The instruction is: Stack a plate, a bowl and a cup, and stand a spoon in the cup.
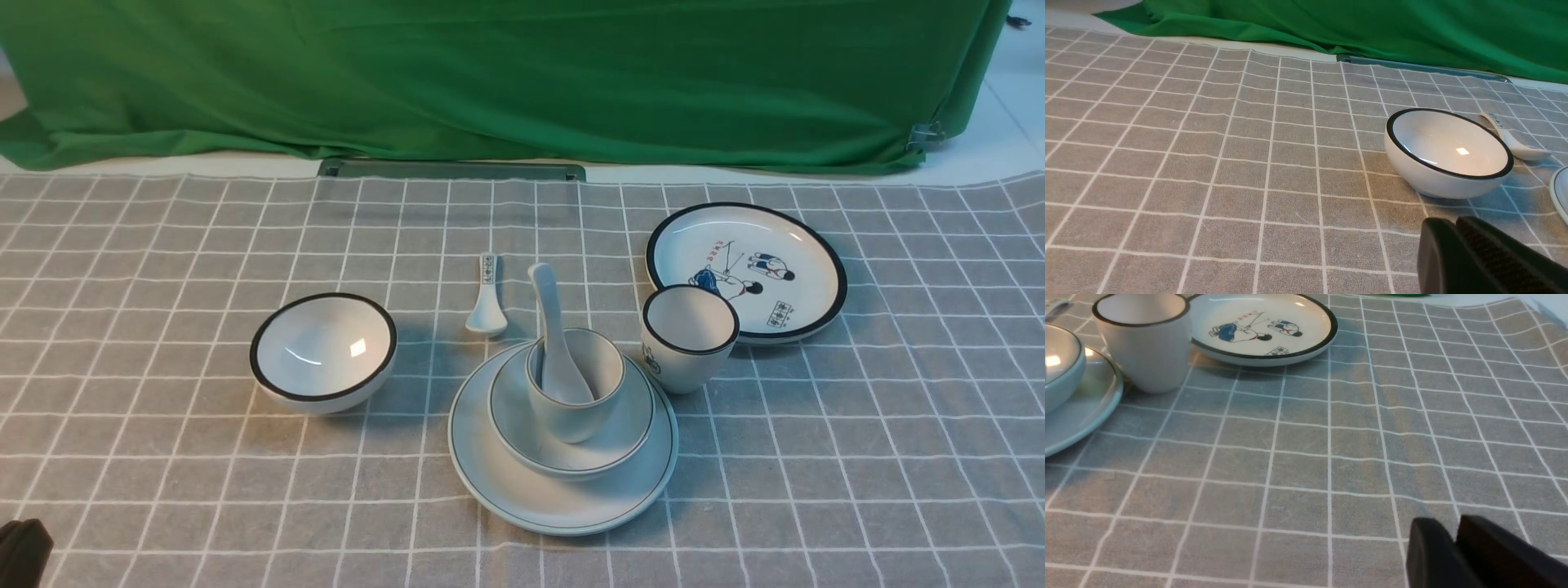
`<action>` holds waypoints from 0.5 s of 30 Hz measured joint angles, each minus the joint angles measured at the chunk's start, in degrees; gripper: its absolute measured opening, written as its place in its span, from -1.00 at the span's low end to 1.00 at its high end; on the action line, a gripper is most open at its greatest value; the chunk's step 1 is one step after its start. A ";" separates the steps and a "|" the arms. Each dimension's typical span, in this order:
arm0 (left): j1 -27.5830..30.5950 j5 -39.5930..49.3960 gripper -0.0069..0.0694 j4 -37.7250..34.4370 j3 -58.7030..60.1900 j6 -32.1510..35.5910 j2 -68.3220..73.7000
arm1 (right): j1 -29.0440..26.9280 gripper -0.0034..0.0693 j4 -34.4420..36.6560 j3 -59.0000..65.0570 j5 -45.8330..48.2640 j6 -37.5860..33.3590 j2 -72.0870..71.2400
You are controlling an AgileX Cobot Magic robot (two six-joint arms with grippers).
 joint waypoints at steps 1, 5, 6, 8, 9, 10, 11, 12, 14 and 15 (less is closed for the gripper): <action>0.00 -0.05 -0.79 0.00 0.00 0.00 0.00 | 0.00 -0.52 0.00 0.00 0.00 0.00 0.00; 0.00 -0.22 -0.79 0.00 0.00 0.18 0.00 | 0.00 -0.48 0.00 0.00 0.00 0.00 0.00; 0.00 -0.22 -0.79 0.00 0.00 0.24 0.00 | 0.00 -0.47 0.00 0.00 0.00 0.00 0.00; 0.00 -0.22 -0.79 0.00 0.00 0.24 0.00 | 0.00 -0.46 0.00 0.00 0.00 0.00 0.00; 0.00 -0.22 -0.79 0.00 0.00 0.24 0.00 | 0.00 -0.45 0.00 0.00 0.00 0.00 0.00; 0.00 -0.22 -0.79 0.00 0.00 0.24 0.00 | 0.00 -0.44 0.00 0.00 0.00 0.00 0.00; 0.00 -0.22 -0.79 0.00 0.00 0.24 0.00 | 0.00 -0.44 0.00 0.00 0.00 0.00 0.00; 0.00 -0.22 -0.79 0.00 0.00 0.24 0.00 | 0.00 -0.43 0.00 0.00 0.00 0.00 0.00; 0.00 -0.22 -0.79 0.00 0.00 0.24 0.00 | 0.00 -0.41 0.00 0.00 0.00 0.00 0.00; 0.00 -0.22 -0.79 0.00 0.00 0.24 0.00 | 0.00 -0.41 0.00 0.00 0.00 0.00 0.00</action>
